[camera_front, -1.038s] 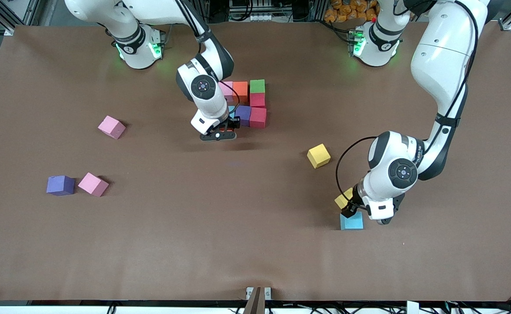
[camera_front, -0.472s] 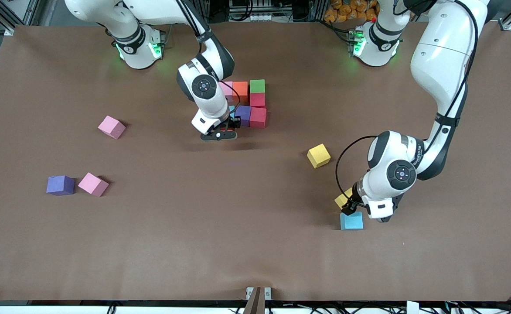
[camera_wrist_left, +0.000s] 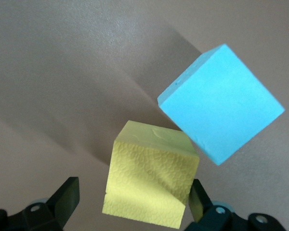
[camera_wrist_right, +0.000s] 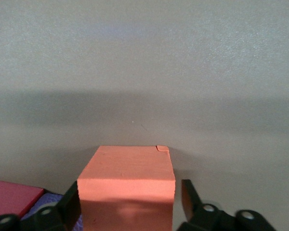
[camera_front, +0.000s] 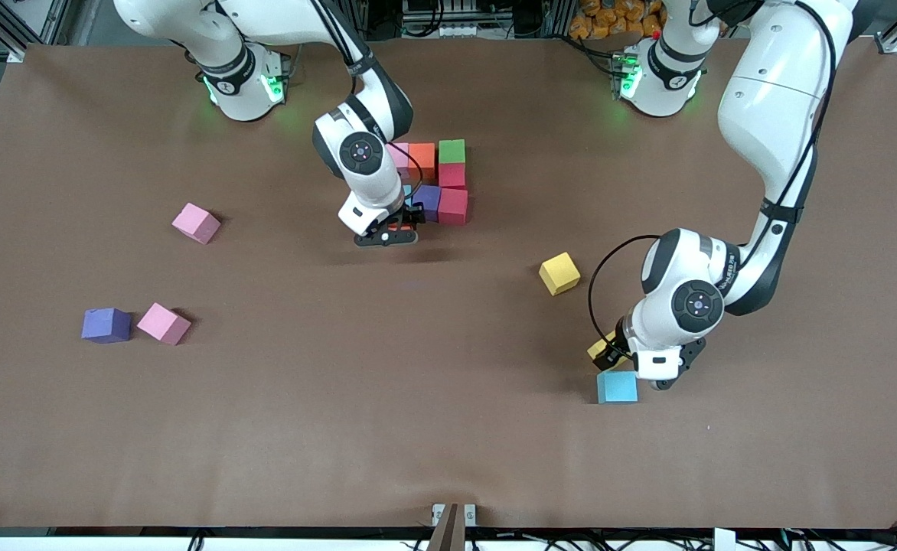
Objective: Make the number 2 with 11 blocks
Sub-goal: 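Lower orange under cyan with the right gripper while the left gripper grasps yellow, then open the right gripper and move it to the pink cube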
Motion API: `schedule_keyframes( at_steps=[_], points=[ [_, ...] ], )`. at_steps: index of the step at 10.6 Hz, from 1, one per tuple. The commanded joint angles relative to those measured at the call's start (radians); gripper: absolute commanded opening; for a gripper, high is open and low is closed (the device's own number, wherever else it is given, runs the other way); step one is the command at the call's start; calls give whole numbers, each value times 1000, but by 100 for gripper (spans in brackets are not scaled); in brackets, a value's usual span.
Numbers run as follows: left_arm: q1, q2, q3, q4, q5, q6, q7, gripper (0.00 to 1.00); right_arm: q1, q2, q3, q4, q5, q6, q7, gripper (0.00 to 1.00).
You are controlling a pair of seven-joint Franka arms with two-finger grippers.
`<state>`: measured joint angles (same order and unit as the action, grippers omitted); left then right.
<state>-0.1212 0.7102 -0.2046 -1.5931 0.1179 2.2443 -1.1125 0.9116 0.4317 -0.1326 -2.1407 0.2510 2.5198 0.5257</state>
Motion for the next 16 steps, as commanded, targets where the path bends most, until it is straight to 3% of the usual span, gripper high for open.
schedule_keyframes(
  at_steps=[1, 5, 8, 9, 12, 15, 16],
  points=[
    [-5, -6, 5, -11, 17, 1, 29, 100, 1, -1, -6, 12, -12, 4, 11, 97],
    [3, 15, 5, -8, 14, 47, 31, 100, -57, -82, -4, -5, -15, -15, 5, 100],
    [5, 29, 5, -7, 16, 72, 31, 100, -118, -163, -1, -5, -15, -103, 2, 100],
    [5, 32, 5, -7, 16, 74, 31, 100, -181, -206, -2, -2, -16, -165, -9, 100],
    [6, 41, 7, -5, 19, 90, 33, 100, -412, -214, -1, 42, -38, -174, -70, 100],
    [6, 41, 7, -5, 17, 90, 31, 100, -659, -170, 2, 140, -149, -179, -328, 100],
    [6, 41, 7, -5, 17, 90, 31, 100, -727, -139, 2, 177, -151, -182, -427, 100]
  ],
)
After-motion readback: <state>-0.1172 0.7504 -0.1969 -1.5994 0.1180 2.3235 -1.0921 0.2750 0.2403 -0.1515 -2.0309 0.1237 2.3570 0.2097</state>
